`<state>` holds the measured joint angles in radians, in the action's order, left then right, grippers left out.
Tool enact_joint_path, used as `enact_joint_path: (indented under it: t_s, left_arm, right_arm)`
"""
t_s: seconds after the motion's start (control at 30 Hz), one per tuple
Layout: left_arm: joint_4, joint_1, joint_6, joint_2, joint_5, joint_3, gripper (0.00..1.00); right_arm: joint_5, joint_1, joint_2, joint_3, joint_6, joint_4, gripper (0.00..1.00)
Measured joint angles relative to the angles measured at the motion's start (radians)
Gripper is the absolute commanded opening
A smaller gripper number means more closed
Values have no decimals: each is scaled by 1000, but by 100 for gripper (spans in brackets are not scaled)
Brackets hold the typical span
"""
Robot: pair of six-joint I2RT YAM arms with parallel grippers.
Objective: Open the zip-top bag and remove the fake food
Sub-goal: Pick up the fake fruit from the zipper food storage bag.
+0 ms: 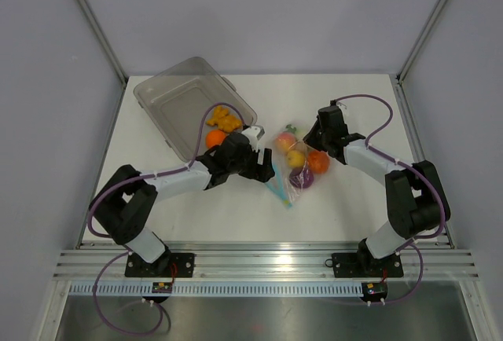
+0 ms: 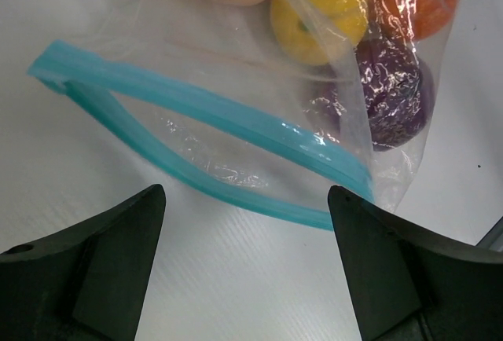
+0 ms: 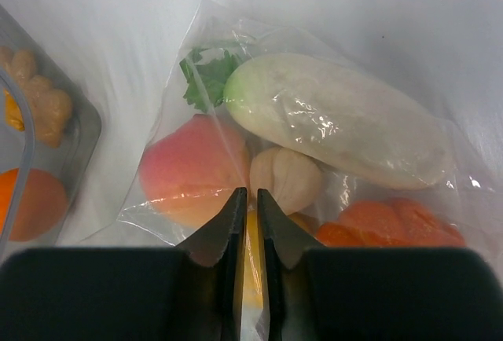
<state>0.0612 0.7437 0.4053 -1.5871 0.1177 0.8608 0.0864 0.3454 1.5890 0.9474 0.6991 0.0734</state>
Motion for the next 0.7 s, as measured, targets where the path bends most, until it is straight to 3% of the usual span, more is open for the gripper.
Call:
enact_joint_path:
  t_s: [0.47,0.7]
  left_arm:
    - [-14,53,-56,-73,-61,72,89]
    - [-22,63,-62,-130,-104,96,91]
  right_arm:
    - [-2,0,0,-6,-2,-2,1]
    - [-10,0,-4,-17,-2,-3,0]
